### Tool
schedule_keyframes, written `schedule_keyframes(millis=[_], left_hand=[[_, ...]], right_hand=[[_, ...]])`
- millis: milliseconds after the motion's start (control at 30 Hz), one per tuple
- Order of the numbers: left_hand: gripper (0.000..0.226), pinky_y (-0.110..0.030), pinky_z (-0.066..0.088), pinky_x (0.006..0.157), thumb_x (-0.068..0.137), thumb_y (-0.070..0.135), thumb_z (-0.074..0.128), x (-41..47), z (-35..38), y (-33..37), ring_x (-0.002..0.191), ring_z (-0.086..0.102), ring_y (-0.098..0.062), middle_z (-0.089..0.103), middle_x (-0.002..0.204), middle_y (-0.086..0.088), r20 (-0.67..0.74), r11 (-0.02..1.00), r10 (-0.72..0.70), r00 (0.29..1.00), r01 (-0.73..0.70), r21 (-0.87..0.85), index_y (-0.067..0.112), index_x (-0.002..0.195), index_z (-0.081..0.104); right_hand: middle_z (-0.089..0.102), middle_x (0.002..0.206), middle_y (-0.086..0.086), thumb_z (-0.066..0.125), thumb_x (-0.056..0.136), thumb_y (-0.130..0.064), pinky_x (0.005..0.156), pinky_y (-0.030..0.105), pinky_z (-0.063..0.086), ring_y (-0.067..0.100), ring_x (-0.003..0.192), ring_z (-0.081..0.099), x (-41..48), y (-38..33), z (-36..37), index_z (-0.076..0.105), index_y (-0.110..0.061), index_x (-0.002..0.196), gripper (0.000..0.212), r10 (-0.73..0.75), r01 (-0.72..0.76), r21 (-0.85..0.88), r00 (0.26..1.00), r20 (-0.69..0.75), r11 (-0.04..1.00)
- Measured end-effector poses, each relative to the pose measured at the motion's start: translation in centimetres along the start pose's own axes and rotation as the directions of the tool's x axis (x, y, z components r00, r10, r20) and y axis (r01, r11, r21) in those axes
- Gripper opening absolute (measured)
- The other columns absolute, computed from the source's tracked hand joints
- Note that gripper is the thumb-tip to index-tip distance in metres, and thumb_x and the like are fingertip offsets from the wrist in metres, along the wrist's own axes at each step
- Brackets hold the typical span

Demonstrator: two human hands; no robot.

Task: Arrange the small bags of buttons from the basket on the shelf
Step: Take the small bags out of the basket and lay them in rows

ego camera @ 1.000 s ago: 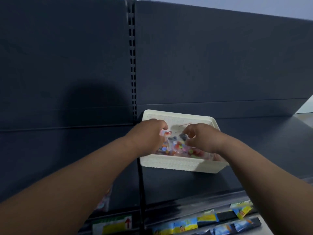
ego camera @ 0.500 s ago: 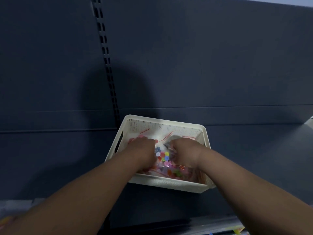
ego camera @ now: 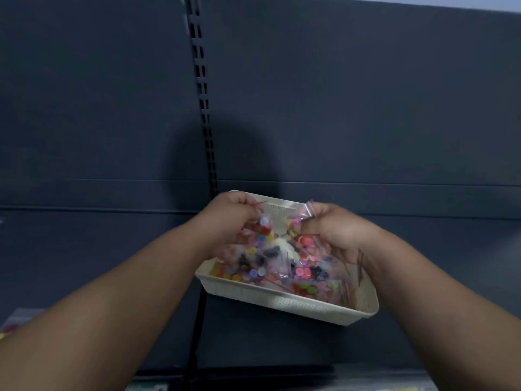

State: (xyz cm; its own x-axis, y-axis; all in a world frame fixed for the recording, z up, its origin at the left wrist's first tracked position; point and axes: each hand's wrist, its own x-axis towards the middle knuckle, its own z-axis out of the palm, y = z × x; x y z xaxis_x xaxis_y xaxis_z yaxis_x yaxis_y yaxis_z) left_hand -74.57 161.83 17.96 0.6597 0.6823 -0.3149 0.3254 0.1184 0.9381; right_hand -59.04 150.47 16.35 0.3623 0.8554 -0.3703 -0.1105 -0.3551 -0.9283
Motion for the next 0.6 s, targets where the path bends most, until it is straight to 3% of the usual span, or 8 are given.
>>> schedule_keyframes(millis=[100,267,400,500,600], left_hand=[[0.014,-0.037,0.057,0.068,0.094,0.008,0.053,-1.1,-1.8,0.7,0.080,0.064,-0.021,0.067,0.088,-0.008,0.004,0.998,0.013,1.000,-0.013,-0.066,0.014,0.082,0.059],[0.015,-0.033,0.059,0.062,0.093,0.006,0.051,-3.0,-6.4,0.7,0.073,0.065,-0.018,0.066,0.083,-0.006,-0.066,0.996,0.043,0.997,-0.049,-0.078,0.014,0.084,0.060],[0.019,-0.037,0.058,0.068,0.090,0.000,0.046,-4.6,-10.4,-0.1,0.061,0.058,-0.017,0.061,0.072,-0.008,-0.067,0.993,-0.023,0.997,0.015,-0.119,0.011,0.082,0.059],[0.014,-0.028,0.056,0.060,0.088,-0.002,0.054,-5.8,-13.7,-1.3,0.058,0.057,-0.012,0.062,0.071,-0.007,-0.009,0.998,0.064,0.998,-0.064,-0.025,0.011,0.084,0.059],[0.023,-0.019,0.050,0.054,0.083,-0.005,0.061,-6.7,-17.8,-2.6,0.053,0.057,-0.007,0.061,0.068,-0.005,-0.019,0.945,0.255,0.967,-0.244,0.216,0.017,0.089,0.062]], right_hand=[[0.064,0.062,0.006,0.058,0.084,0.011,0.044,0.019,0.047,0.011,0.045,0.058,-0.3,-1.3,1.6,0.060,-0.010,0.084,0.022,-0.004,0.004,0.125,1.000,0.005,0.992],[0.060,0.066,0.006,0.053,0.083,0.019,0.037,0.017,0.043,0.011,0.043,0.058,-1.0,-3.5,6.7,0.058,-0.006,0.100,0.030,-0.095,0.079,0.146,0.990,0.102,0.986],[0.054,0.059,-0.002,0.057,0.081,0.017,0.040,0.019,0.046,0.013,0.046,0.058,-0.4,-4.8,12.6,0.059,-0.007,0.085,0.024,-0.149,0.123,0.185,0.980,0.135,0.975],[0.060,0.055,0.002,0.059,0.081,0.014,0.039,0.019,0.047,0.013,0.045,0.061,0.6,-5.2,17.3,0.058,-0.011,0.080,0.025,-0.112,0.089,0.217,0.989,0.095,0.972],[0.064,0.055,0.003,0.058,0.082,0.016,0.045,0.019,0.051,0.013,0.046,0.064,1.9,-5.2,21.4,0.053,-0.011,0.075,0.028,-0.026,0.009,0.306,0.998,0.051,0.952]])
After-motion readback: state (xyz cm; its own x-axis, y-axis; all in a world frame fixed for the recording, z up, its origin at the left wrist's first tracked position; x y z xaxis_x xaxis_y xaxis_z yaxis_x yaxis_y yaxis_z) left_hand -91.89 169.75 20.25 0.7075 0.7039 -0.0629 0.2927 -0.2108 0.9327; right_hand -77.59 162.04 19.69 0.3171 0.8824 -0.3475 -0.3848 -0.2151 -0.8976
